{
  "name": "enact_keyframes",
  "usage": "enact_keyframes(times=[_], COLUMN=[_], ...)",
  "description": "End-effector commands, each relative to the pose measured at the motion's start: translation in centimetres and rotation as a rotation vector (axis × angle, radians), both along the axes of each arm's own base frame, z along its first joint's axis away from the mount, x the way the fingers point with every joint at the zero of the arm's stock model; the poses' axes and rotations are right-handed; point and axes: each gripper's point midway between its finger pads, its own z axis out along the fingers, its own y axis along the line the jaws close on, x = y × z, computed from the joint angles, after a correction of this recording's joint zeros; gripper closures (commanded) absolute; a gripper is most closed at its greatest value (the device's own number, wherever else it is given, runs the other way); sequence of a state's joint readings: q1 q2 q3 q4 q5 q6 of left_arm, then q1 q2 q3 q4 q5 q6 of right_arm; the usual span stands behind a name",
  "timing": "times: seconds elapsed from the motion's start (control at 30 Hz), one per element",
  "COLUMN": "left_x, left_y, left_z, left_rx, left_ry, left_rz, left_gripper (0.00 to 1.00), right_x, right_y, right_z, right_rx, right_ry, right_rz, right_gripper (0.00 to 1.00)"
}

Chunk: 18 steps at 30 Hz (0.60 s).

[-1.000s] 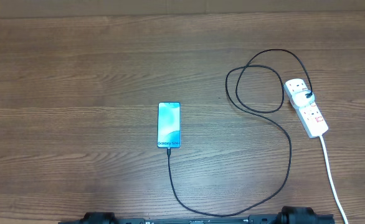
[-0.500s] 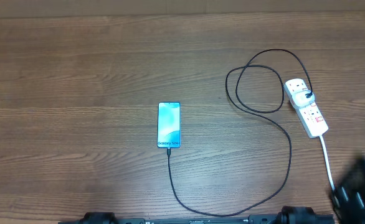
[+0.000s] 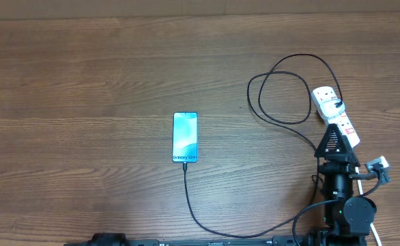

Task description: Plug charger to phone and switch on socket

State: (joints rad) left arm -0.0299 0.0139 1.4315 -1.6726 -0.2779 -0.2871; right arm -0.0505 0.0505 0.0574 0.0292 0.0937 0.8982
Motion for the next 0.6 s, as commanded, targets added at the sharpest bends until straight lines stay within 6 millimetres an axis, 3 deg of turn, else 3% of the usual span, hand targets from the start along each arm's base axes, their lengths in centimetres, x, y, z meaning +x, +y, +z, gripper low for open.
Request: enact_keyframes(times=[0.0,0.13,0.23,0.57], left_x=[-0.2,-0.2,-0.2,-0.2], left_y=[0.1,0.1,0.1,0.1], left_z=[0.0,0.0,0.0,0.0], left_rx=[-0.009,-0.009,-0.009,-0.01], left_ry=[-0.012,-0.012,-0.012,-0.013], left_rz=[0.024,0.024,0.024,0.023], left_gripper=[0.0,0.0,0.01,0.0], right_x=[0.2,0.2,0.2,0.2], right_y=[0.0,-0.7,-0.7,-0.7], right_z=[-1.7,-4.7,-4.8,-4.8], right_rx=[0.023,0.028,-0.061,-0.06], right_ry=[0.025,0.14,0.155,0.155], right_rz=[-0.003,-0.042,-0.041,-0.041], right_gripper=[0.0,0.0,0.0,0.0])
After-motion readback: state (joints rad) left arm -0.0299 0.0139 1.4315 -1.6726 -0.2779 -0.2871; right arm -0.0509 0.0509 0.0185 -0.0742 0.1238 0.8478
